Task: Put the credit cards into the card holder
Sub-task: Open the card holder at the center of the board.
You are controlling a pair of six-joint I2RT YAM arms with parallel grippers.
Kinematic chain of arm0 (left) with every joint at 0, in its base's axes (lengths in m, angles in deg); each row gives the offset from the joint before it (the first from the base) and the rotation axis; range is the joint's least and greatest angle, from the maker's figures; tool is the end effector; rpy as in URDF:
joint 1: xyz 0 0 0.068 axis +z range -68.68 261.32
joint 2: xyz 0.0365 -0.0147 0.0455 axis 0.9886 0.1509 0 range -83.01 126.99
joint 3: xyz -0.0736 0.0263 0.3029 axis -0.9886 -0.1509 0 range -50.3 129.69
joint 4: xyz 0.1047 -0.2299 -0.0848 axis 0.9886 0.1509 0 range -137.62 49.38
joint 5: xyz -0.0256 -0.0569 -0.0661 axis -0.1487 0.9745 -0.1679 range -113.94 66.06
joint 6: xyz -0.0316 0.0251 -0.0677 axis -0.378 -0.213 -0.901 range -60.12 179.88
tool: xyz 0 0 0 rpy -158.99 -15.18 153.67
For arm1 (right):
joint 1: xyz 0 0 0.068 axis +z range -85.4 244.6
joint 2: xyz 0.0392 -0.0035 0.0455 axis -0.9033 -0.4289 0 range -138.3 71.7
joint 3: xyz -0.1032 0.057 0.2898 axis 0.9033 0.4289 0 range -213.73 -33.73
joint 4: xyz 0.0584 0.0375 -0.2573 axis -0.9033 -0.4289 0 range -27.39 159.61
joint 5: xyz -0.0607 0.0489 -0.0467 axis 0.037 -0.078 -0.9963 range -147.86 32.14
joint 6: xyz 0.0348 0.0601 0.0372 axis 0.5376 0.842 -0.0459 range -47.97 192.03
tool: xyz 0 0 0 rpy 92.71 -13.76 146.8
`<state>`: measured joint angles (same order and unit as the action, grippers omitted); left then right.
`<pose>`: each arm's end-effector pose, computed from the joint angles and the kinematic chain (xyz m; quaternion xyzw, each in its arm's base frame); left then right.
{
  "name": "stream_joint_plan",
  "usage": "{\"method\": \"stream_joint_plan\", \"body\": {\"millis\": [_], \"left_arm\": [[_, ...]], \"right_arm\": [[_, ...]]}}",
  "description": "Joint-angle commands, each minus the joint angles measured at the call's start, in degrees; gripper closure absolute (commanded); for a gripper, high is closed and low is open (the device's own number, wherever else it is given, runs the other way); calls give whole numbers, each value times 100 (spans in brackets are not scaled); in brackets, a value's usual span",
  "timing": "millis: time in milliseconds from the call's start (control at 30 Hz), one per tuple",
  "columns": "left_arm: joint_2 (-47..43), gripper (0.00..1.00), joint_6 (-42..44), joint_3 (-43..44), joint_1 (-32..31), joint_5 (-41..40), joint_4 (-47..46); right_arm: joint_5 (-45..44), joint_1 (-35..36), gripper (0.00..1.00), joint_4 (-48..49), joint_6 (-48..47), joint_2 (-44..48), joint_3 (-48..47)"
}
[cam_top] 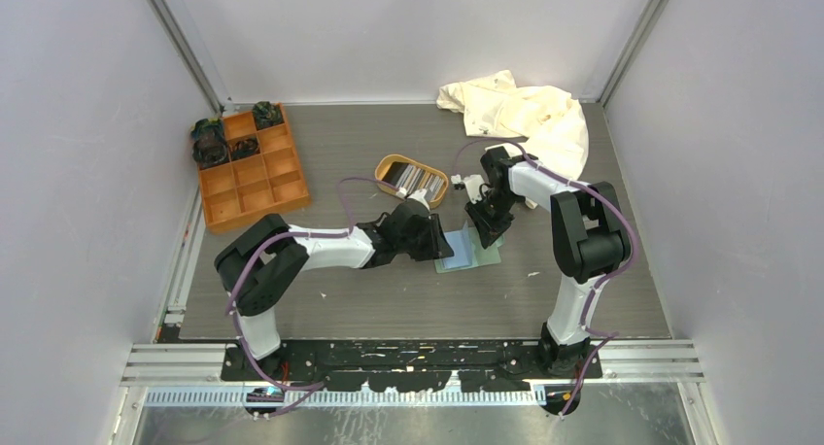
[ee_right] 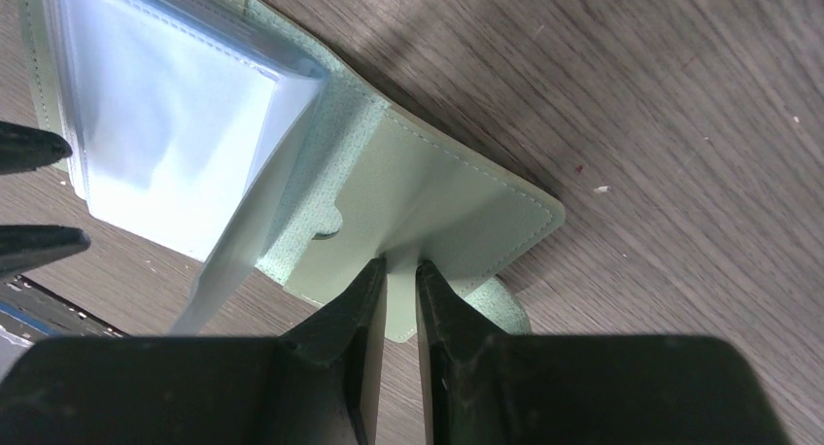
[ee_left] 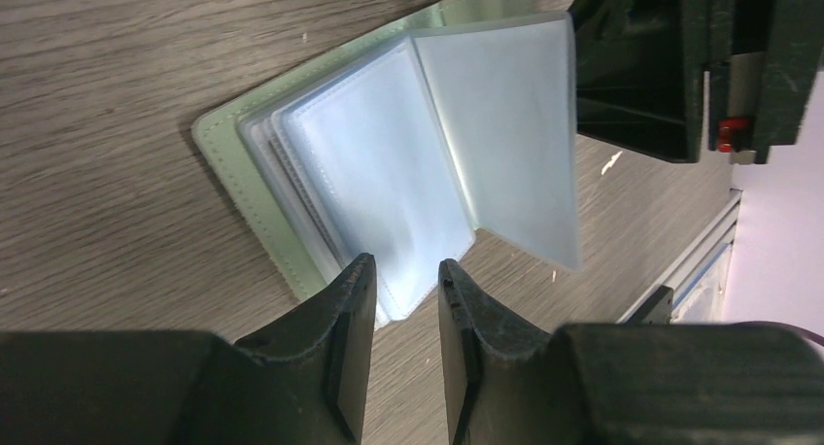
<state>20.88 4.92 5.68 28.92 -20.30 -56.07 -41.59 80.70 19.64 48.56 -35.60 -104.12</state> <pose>0.2497 -0.3313 0.1743 -0.0066 0.9039 -0.3608 0.2295 0.3354 0.1166 0.1638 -0.3386 0.9299 0.1394 0.0359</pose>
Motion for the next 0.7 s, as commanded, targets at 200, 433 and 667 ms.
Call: {"method": "stream_joint_plan", "body": {"millis": [200,433,667], "left_arm": [[-167,68,68,93,-16,59,-198],[-2,67,20,250,-16,9,53],[241,67,-23,375,-21,183,-4]], "right_arm": [[166,42,77,-355,-36,-218,52],[175,40,77,-365,-39,-220,56],[199,50,77,-393,-51,-223,52]]}}
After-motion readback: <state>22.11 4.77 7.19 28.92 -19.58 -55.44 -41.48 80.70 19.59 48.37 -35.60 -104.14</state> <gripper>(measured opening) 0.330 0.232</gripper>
